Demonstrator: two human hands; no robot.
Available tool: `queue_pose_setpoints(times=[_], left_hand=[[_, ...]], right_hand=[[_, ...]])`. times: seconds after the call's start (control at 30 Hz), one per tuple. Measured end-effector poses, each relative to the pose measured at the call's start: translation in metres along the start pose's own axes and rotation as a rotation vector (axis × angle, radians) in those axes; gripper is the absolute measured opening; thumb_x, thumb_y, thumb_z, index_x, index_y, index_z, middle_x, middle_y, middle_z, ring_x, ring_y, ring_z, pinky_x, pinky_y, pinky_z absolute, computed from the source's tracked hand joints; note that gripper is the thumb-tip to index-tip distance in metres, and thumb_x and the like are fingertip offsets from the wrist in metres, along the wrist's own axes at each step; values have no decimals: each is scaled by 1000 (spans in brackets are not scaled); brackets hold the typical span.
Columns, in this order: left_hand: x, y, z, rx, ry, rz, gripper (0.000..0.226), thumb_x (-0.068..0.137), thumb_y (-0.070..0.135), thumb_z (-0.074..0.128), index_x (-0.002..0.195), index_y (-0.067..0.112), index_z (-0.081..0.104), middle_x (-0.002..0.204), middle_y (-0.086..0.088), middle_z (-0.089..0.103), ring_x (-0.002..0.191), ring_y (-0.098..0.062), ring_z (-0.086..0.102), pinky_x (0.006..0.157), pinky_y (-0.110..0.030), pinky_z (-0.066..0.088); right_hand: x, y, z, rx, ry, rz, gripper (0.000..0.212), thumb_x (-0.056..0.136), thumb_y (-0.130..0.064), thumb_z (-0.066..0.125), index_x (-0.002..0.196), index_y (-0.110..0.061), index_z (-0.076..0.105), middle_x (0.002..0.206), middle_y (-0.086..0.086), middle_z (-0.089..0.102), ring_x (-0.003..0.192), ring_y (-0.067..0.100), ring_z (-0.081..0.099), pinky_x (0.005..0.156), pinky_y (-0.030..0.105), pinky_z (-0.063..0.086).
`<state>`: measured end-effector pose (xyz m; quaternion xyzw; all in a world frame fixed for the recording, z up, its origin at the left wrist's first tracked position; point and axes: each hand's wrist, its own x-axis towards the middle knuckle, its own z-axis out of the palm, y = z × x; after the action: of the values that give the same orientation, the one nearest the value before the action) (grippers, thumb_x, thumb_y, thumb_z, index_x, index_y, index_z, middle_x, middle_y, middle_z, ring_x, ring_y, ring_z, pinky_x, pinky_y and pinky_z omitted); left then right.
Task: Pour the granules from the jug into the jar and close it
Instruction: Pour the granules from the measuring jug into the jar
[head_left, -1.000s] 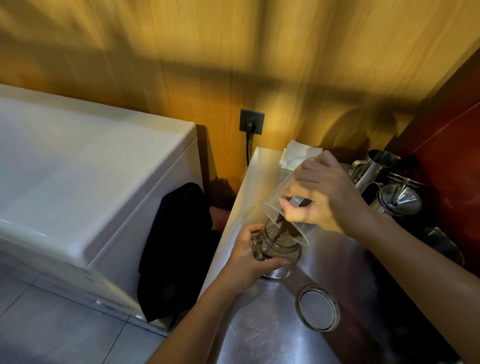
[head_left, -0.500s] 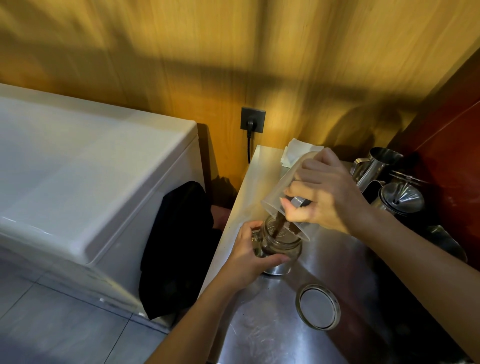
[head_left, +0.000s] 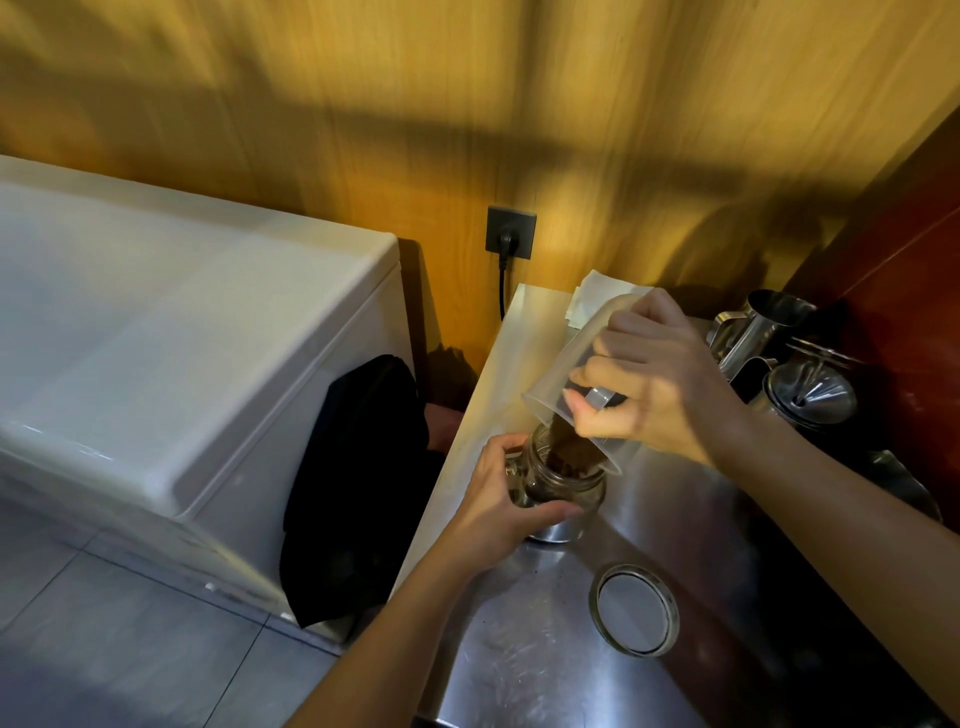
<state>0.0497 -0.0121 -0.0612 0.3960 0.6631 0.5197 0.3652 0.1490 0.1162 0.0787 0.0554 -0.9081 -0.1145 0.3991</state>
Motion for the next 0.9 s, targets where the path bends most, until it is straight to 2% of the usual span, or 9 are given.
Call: queue_pose_setpoints(times=[0.1, 0.2, 0.33, 0.43, 0.5, 0.57, 0.7, 0.83, 0.9], left_hand=[[1, -3, 1, 15, 10, 2, 76, 50, 52, 82, 113, 46, 39, 123, 2, 51, 115, -12, 52, 101, -38, 47], [2, -3, 2, 24, 14, 7, 79, 49, 53, 81, 114, 44, 37, 123, 4, 51, 112, -6, 52, 95, -27, 47], [2, -3, 2, 34, 22, 15, 84, 54, 44, 83, 122, 33, 35, 124, 1, 50, 113, -7, 51, 91, -18, 44], [2, -3, 2, 25, 7, 22, 79, 59, 36, 84, 121, 32, 35, 122, 2, 49, 108, 0, 51, 81, -4, 43], [3, -3, 2, 29, 8, 26, 78, 60, 35, 84, 120, 32, 35, 121, 2, 48, 107, 1, 51, 78, 0, 41], [2, -2, 2, 44, 10, 19, 77, 59, 40, 82, 118, 36, 33, 119, 6, 47, 107, 1, 49, 77, 0, 41], [2, 1, 3, 54, 10, 9, 71, 57, 47, 79, 111, 44, 32, 120, 7, 47, 109, -2, 48, 80, -12, 41], [1, 0, 3, 49, 17, 7, 77, 56, 46, 80, 118, 36, 34, 122, 2, 49, 111, -7, 51, 83, -15, 43], [1, -1, 2, 46, 13, 4, 79, 58, 43, 82, 119, 34, 33, 122, 2, 50, 110, -5, 52, 81, -11, 44]], right_hand=[[-2, 0, 1, -5, 19, -13, 32, 80, -20, 58, 53, -4, 63, 49, 7, 54, 47, 25, 53, 54, 38, 44], [-2, 0, 1, -5, 24, -27, 29, 79, -19, 59, 54, -4, 64, 50, 7, 55, 48, 24, 53, 54, 38, 42], [-3, 1, -1, -7, 37, -32, 26, 77, -17, 62, 54, -4, 64, 50, 7, 55, 49, 24, 53, 56, 38, 37], [-5, -2, 0, 22, 40, -22, 27, 76, -17, 62, 52, -4, 63, 49, 9, 54, 47, 26, 51, 53, 38, 42], [-5, -1, 0, 31, 35, -26, 29, 77, -18, 61, 52, -4, 62, 49, 9, 53, 46, 26, 50, 53, 39, 44], [-5, 0, 0, 19, 38, -41, 27, 76, -17, 62, 52, -4, 62, 49, 8, 54, 46, 25, 51, 54, 38, 44], [-6, 2, 2, -6, 39, -49, 26, 76, -18, 64, 54, -5, 64, 50, 7, 56, 47, 25, 51, 54, 37, 43], [-6, 3, 2, -18, 41, -67, 26, 76, -19, 64, 54, -5, 64, 49, 7, 55, 47, 24, 50, 54, 35, 40], [-5, 3, 1, -18, 38, -75, 26, 77, -18, 64, 54, -4, 64, 50, 8, 55, 47, 25, 50, 54, 35, 41]])
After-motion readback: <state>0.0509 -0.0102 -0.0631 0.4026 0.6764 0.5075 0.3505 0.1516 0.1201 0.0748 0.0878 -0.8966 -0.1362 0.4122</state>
